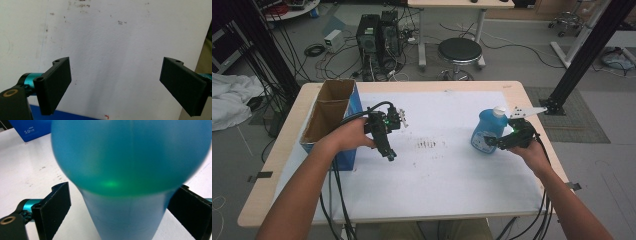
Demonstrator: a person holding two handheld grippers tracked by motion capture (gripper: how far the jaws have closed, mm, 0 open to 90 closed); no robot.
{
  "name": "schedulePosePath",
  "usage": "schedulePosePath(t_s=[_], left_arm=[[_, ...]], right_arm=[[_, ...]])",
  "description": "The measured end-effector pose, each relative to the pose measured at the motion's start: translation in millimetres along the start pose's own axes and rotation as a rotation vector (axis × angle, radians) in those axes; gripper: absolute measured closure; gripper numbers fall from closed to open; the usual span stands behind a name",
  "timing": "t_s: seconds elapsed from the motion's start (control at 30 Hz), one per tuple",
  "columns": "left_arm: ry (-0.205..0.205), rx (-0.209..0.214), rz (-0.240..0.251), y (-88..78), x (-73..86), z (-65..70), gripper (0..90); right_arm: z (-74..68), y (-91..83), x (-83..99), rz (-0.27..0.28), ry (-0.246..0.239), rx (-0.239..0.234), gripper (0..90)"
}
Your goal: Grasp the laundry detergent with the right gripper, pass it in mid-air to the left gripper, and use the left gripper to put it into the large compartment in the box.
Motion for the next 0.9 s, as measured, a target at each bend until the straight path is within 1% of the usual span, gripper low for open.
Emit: schedulePosePath(t_s=[0.03,0.1,0.27,0.3,0.37,0.5,0.63,0.73,0.9], left_arm=[[0.000,0.000,0.001,0.2,-0.3,0.0,10.3],[0.000,0.001,-0.001,0.6,-0.4,0.0,10.3],[-0.002,0.000,0.002,0.8,-0.2,-0.2,10.3],[0.001,0.000,0.000,0.4,0.2,-0.5,10.3],[-0.004,0.000,0.002,0.3,0.6,-0.3,10.3],[-0.007,0.000,0.004,0.5,1.2,-0.5,10.3],[-0.006,0.000,0.004,0.8,1.1,-0.7,10.3],[-0.003,0.001,0.004,1.2,0.7,-0.4,10.3],[-0.007,0.003,0.005,1.6,0.7,-0.4,10.3]], right_arm=[[0.4,0.0,0.0,0.005,-0.001,0.000,7.4],[-0.8,-0.5,-0.3,0.018,-0.010,-0.016,15.7],[0.4,3.1,2.1,0.012,-0.013,-0.005,15.9],[0.8,3.5,2.6,0.016,-0.008,-0.004,17.4],[0.3,2.8,3.1,0.029,-0.009,-0.016,23.4],[2.3,2.9,3.2,0.037,-0.007,-0.006,23.7],[3.0,2.5,2.4,0.050,-0.008,-0.009,26.8],[3.5,3.1,3.1,0.048,-0.012,-0.008,27.5],[3.8,2.7,1.9,0.064,-0.020,-0.009,32.3]])
Point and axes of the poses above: each handheld gripper's, and its own axes: y roughly forward along the jaws, x roughly out of its underside, z roughly to its right, the point moved 9 cm from there along y, roughly forward along the jaws, and after that the axes turned 2 degrees about -z, right-handed, at the moved point
